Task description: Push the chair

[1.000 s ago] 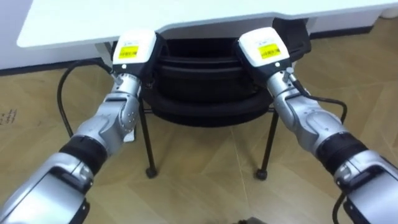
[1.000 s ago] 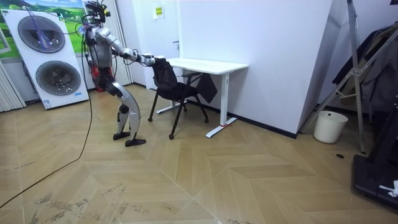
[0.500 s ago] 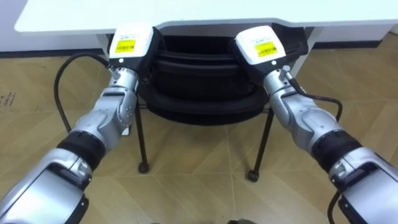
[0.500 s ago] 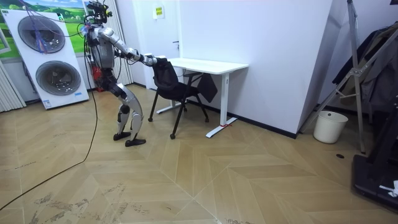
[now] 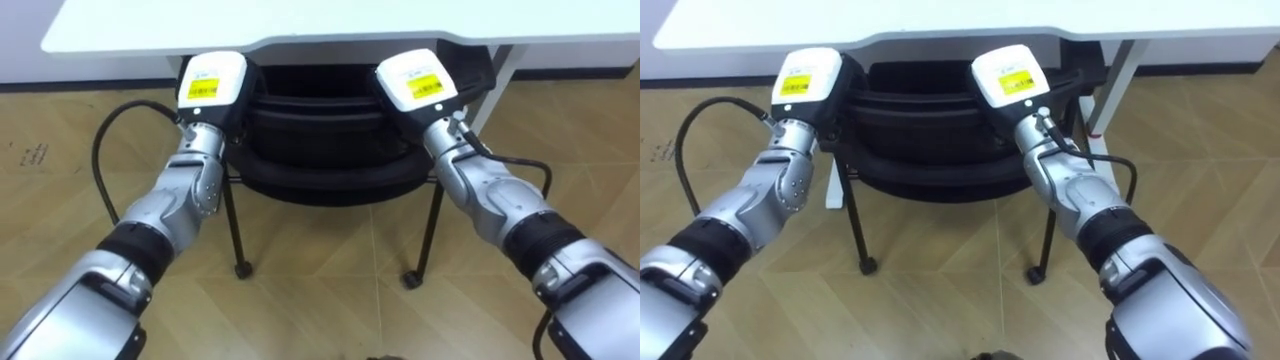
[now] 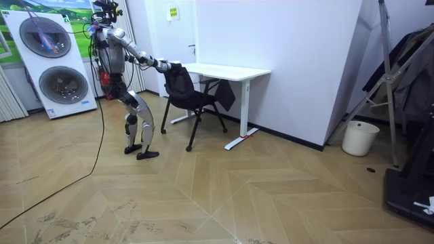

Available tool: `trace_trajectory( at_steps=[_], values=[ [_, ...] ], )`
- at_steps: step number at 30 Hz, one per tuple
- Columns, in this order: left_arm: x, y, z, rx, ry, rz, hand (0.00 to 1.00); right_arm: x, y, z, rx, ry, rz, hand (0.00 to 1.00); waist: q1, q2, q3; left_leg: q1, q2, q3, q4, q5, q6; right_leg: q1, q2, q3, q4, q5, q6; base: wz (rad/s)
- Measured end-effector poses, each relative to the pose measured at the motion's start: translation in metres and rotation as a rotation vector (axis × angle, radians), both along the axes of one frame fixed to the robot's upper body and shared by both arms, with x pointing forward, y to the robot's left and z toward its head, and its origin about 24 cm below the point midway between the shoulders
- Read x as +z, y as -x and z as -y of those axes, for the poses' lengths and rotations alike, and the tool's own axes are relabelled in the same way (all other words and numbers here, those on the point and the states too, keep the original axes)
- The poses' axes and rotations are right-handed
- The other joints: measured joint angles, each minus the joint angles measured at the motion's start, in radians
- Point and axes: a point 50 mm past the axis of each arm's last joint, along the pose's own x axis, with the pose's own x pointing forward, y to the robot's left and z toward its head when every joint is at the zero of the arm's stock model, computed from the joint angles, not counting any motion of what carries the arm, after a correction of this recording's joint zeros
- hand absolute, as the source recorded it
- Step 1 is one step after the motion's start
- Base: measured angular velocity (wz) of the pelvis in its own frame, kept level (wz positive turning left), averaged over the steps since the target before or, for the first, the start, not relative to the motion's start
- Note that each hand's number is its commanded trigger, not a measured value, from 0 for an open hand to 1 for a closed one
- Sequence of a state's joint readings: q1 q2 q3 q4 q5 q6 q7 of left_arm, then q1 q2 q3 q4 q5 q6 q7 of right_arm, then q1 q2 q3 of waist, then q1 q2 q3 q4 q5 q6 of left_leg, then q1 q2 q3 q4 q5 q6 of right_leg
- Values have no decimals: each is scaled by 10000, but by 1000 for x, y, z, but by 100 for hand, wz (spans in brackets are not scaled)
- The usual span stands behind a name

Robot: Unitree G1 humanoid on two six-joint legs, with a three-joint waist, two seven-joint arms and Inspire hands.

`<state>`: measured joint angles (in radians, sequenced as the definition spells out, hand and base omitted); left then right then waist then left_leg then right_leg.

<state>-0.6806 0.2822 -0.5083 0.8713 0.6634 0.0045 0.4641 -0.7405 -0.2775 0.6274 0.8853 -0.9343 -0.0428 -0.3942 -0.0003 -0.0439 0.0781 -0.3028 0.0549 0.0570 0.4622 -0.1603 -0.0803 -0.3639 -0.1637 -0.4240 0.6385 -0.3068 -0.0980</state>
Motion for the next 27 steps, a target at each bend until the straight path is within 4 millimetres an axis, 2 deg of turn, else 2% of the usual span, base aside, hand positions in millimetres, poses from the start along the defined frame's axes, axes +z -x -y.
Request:
trace_trajectory(
  at_steps=[1,5,7,8,9,10,12,14,19,23,25,27],
  values=[
    [0,1,0,65,113,-55,0,0,0,0,-9,24,-53,0,0,4,-37,15,-2,12,-73,42,34,0,7,2,-45,25,44,-7],
    [-5,3,4,282,1266,-775,0,-6,1,0,-334,17,-1062,0,107,49,-287,363,7,41,-424,138,50,302,96,9,-322,95,156,0],
    [-10,6,4,434,1777,-1127,0,-10,1,-1,-498,138,-1597,0,119,101,-336,701,0,43,-650,153,59,611,149,8,-502,111,182,0],
    [-12,9,4,436,2037,-1322,0,-13,2,-2,-619,192,-1842,0,120,128,-389,861,8,43,-783,177,95,773,203,3,-665,143,229,0],
    [-15,12,5,454,2286,-1504,0,-16,4,-2,-736,218,-2054,0,126,155,-481,989,17,42,-977,236,165,896,270,2,-871,212,336,-4],
    [-17,13,5,457,2388,-1582,0,-18,5,-1,-810,217,-2155,0,138,164,-493,1110,9,40,-1099,279,206,1000,293,3,-978,243,376,-6],
    [-27,19,8,459,2722,-2045,0,-28,10,3,-1118,42,-2711,0,232,256,-602,1701,10,47,-1697,414,116,1483,449,43,-1479,440,352,-9],
    [-29,20,10,452,2863,-2215,0,-29,12,4,-1161,82,-2956,0,230,281,-638,1925,-6,100,-1939,458,99,1674,471,43,-1646,502,355,-3],
    [-26,20,11,417,3149,-2265,0,-22,11,8,-1296,-744,-3465,0,155,249,-659,2024,-95,100,-2090,482,132,1758,436,60,-1828,622,412,0],
    [-16,15,-3,882,3800,-2017,0,-8,7,7,-1083,-1454,-3290,0,-95,182,-664,1989,-141,109,-2111,511,184,1748,438,80,-2009,753,397,0],
    [-8,13,-7,810,3644,-1814,0,5,6,11,-893,-1680,-2857,0,-237,146,-663,1913,-135,82,-2113,524,204,1750,484,38,-2170,891,308,3],
    [5,12,-11,621,3314,-1454,0,20,7,23,-692,-1767,-2379,0,-217,126,-671,1956,-79,85,-2248,564,261,1871,634,42,-2530,1244,77,-2]
  ],
)
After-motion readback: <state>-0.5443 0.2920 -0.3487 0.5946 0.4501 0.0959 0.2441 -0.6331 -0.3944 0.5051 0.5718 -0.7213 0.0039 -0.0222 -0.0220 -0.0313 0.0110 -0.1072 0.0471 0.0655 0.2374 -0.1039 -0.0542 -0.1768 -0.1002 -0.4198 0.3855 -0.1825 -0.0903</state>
